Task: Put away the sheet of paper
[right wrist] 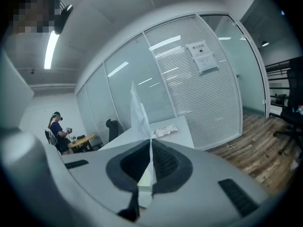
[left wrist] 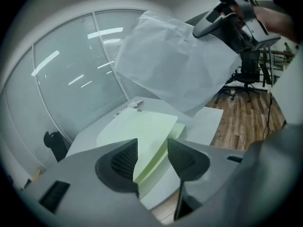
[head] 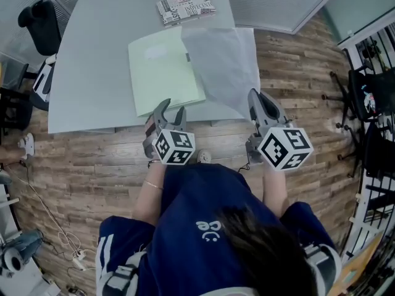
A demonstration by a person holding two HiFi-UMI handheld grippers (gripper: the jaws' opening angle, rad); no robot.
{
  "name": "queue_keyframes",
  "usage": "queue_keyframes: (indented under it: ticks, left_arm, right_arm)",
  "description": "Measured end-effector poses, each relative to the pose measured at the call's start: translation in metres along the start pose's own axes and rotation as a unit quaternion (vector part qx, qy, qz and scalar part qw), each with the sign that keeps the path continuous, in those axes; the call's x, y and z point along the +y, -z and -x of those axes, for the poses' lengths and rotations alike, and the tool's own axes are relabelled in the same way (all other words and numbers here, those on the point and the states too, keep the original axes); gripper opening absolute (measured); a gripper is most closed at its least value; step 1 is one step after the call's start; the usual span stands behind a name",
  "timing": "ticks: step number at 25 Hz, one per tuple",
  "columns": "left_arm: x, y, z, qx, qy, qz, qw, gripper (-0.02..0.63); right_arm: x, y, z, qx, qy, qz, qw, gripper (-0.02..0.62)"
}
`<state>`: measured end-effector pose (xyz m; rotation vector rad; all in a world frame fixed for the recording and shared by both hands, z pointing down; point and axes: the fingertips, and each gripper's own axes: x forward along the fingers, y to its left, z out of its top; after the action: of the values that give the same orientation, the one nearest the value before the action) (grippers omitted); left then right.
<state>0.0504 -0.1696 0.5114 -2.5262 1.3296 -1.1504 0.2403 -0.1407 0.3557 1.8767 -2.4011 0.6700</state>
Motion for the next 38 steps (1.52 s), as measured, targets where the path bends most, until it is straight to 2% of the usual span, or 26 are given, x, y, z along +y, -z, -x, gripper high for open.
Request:
queue_keyframes:
  ticks: [3,6,10,13,16,19,23,27,31,34,38]
  left_arm:
    - [0.0,-0.004,-0.007,-0.002,-0.003,-0.05,0.9988,0.184]
    - [-0.008,-0.003,-0.015,0.007,0.014,-0.077,0.9969,0.184]
    - [-0.01,-0.001,-0.027,0.023,0.006,-0.117,0.9928,0.184]
    - [-0.007,-0.003,-0.035,0.027,-0.006,-0.132,0.9908,0.183]
    - [-0.005,-0.013,-0.034,0.01,-0.01,-0.129,0.9916,0.177]
    - [-0.001,-0.024,-0.027,-0.012,-0.017,-0.11,0.9937,0.116]
    - [0.009,-0.035,-0.014,-0.037,-0.045,-0.08,0.9951,0.07]
    - [0.035,-0.045,0.005,-0.07,-0.075,0.001,0.9947,0.04]
    - [0.074,-0.048,0.034,-0.106,-0.132,0.087,0.9817,0.011]
    - [0.097,-0.035,0.053,-0.115,-0.174,0.128,0.9696,0.008]
    - [0.117,-0.017,0.071,-0.118,-0.208,0.176,0.9549,0.006]
  right_arm:
    - [-0.003,-0.003,0.0,-0.004,0.013,0.0,1.0,0.009]
    - [-0.006,-0.005,0.002,-0.009,0.025,-0.001,1.0,0.009]
    - [-0.008,-0.003,0.002,-0.006,0.034,-0.001,0.999,0.009]
    - [-0.01,0.0,0.003,0.001,0.04,0.006,0.999,0.009]
    - [-0.012,0.002,0.002,0.006,0.04,0.009,0.999,0.009]
    - [-0.013,0.004,-0.002,0.01,0.035,0.01,0.999,0.009]
    - [-0.011,0.006,-0.007,0.019,0.025,0.021,0.999,0.009]
    - [-0.003,0.008,-0.019,0.03,0.001,0.032,0.999,0.009]
    - [0.011,0.004,-0.028,0.035,-0.028,0.053,0.998,0.009]
    - [0.024,0.001,-0.033,0.038,-0.052,0.072,0.995,0.009]
    - [0.043,-0.005,-0.042,0.041,-0.084,0.094,0.991,0.009]
